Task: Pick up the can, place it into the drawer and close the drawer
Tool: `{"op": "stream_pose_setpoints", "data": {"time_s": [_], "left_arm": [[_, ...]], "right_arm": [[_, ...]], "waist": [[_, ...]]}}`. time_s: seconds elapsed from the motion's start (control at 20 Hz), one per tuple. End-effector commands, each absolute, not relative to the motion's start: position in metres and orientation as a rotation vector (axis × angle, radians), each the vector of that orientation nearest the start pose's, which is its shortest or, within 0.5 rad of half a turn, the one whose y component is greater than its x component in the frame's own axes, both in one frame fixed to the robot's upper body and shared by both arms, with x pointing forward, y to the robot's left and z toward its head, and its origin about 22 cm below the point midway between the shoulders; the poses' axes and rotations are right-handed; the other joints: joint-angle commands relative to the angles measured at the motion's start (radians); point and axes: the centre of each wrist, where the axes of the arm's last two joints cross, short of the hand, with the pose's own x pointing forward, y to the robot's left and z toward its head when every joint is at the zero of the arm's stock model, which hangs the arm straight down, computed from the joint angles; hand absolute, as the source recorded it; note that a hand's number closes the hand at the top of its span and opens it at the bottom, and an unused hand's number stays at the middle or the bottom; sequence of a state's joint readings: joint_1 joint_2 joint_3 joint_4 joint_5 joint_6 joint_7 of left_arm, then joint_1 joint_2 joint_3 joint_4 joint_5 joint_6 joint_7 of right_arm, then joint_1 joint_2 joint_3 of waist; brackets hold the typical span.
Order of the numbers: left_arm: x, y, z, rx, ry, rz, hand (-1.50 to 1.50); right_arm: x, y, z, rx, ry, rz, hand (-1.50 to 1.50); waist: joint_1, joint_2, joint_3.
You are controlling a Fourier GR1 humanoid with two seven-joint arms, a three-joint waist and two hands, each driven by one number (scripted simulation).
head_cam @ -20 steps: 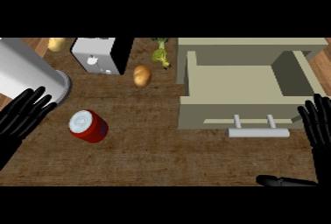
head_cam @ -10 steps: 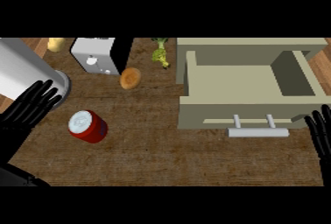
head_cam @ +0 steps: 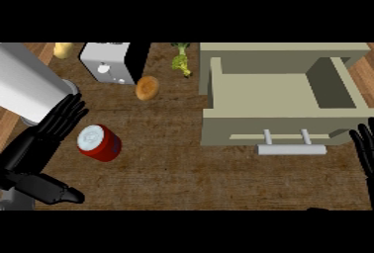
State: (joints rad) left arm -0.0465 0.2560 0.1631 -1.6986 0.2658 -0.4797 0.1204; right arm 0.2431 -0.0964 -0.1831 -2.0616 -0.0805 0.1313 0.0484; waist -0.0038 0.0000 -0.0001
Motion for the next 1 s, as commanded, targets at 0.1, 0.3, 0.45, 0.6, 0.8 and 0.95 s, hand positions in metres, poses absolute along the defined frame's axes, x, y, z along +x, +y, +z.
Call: {"op": "stream_pose_setpoints", "data": {"time_s": [0.1,0.3,0.45,0.6,0.8,0.95], "left_arm": [[0.243,0.331,0.043,-0.216,-1.618,-0.344,-1.50],[0.258,0.312,0.016,-0.189,-1.622,-0.329,-1.50],[0.261,0.336,0.011,-0.178,-1.603,-0.320,-1.50],[0.261,0.330,0.006,-0.147,-1.615,-0.307,-1.50],[0.280,0.353,0.001,-0.146,-1.597,-0.289,-1.50],[0.276,0.362,-0.017,-0.151,-1.592,-0.339,-1.50]], "right_arm": [[0.166,-0.287,0.071,-0.177,-1.778,0.027,-1.50],[0.171,-0.287,0.082,-0.183,-1.796,0.009,-1.50],[0.155,-0.298,0.078,-0.194,-1.778,0.008,-1.50],[0.188,-0.293,0.081,-0.165,-1.800,0.017,-1.50],[0.172,-0.291,0.082,-0.169,-1.799,0.028,-1.50],[0.182,-0.307,0.093,-0.178,-1.783,0.032,-1.50]], "waist": [[0.002,0.000,0.000],[-0.001,0.000,0.000],[-0.002,0.000,0.000],[0.003,0.000,0.000],[-0.001,0.000,0.000],[-0.001,0.001,0.000]]}}
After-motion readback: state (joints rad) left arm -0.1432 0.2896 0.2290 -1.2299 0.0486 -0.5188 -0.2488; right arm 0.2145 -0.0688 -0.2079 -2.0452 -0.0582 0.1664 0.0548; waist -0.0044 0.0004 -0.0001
